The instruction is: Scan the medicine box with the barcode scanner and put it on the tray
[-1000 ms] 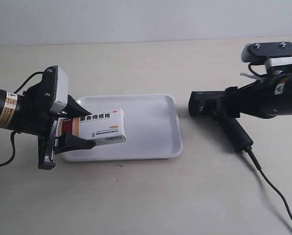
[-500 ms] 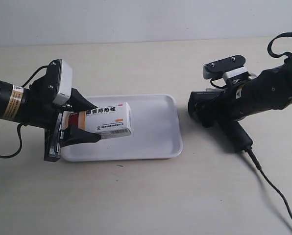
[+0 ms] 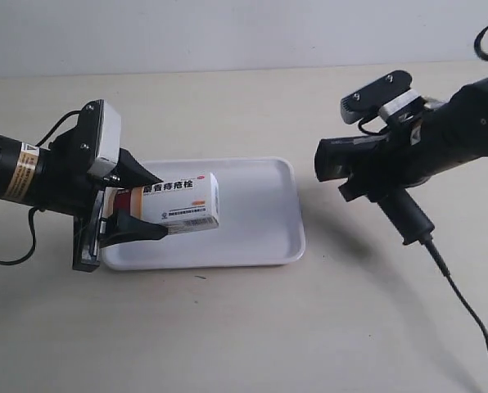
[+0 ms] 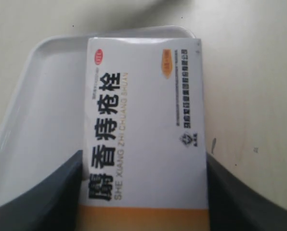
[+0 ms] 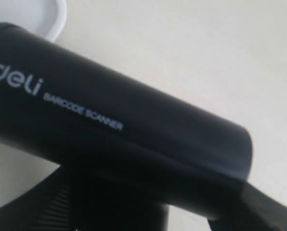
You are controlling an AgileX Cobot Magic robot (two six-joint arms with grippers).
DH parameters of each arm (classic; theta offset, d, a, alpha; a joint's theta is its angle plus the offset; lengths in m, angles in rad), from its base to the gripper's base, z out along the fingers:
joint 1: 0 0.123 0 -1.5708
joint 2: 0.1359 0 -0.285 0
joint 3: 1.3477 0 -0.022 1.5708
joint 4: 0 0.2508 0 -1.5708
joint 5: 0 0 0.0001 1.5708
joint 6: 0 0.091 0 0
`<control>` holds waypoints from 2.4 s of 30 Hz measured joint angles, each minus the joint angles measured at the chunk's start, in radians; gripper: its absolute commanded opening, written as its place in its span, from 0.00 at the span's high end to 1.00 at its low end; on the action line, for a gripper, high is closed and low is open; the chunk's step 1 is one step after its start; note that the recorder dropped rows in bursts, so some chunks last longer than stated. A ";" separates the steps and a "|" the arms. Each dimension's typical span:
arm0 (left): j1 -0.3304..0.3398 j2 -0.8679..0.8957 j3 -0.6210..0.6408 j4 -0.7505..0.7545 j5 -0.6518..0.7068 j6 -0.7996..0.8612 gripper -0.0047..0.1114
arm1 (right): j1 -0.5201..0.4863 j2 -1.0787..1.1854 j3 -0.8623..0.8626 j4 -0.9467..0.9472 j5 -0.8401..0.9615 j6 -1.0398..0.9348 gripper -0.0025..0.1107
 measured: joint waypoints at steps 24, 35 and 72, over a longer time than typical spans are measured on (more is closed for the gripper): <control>0.000 0.003 -0.012 0.018 0.049 -0.153 0.96 | 0.074 -0.026 -0.042 -0.250 0.111 0.078 0.98; 0.000 0.003 -0.012 0.018 0.045 -0.153 0.96 | 0.080 -0.036 -0.068 -0.261 0.197 0.123 0.98; -0.162 0.198 -0.125 -0.275 0.363 -0.210 0.70 | 0.023 0.200 -0.068 -0.314 -0.115 0.445 0.94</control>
